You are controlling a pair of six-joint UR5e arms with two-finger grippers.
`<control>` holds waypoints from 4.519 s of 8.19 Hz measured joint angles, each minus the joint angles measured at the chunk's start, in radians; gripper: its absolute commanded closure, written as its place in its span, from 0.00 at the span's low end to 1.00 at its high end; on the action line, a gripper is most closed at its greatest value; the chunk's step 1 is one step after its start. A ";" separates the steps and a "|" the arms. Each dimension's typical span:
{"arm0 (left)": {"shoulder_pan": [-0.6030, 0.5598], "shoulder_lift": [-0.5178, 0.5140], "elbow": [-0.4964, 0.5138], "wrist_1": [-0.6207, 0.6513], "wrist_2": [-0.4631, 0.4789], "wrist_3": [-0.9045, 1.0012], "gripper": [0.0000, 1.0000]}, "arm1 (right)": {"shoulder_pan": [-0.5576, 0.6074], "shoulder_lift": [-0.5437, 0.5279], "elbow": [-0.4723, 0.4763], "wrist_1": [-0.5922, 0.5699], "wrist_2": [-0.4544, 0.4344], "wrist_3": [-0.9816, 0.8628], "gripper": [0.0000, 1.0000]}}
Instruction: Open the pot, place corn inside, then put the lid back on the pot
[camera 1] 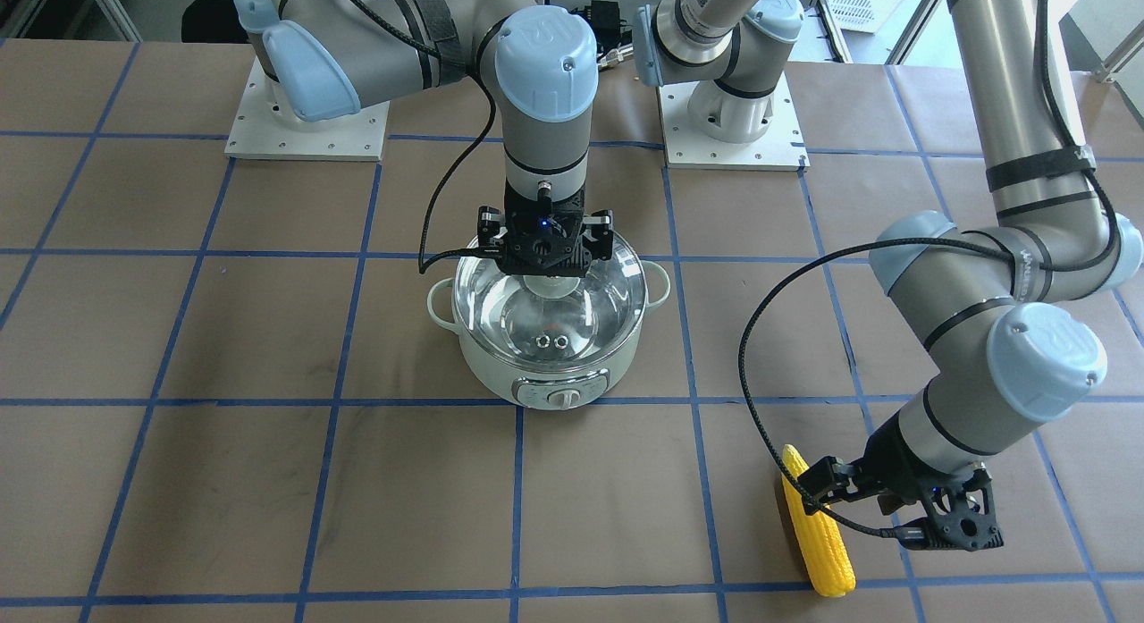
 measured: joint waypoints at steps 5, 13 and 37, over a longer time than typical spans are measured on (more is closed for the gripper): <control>0.001 -0.111 0.000 0.061 -0.003 -0.009 0.06 | 0.001 0.004 -0.001 -0.007 0.022 0.001 0.98; 0.001 -0.108 0.011 0.055 0.010 -0.033 1.00 | -0.219 -0.069 -0.132 0.156 0.038 -0.237 0.97; -0.534 0.294 -0.288 -0.216 0.006 -0.595 0.08 | -0.634 -0.188 -0.128 0.348 -0.019 -0.804 1.00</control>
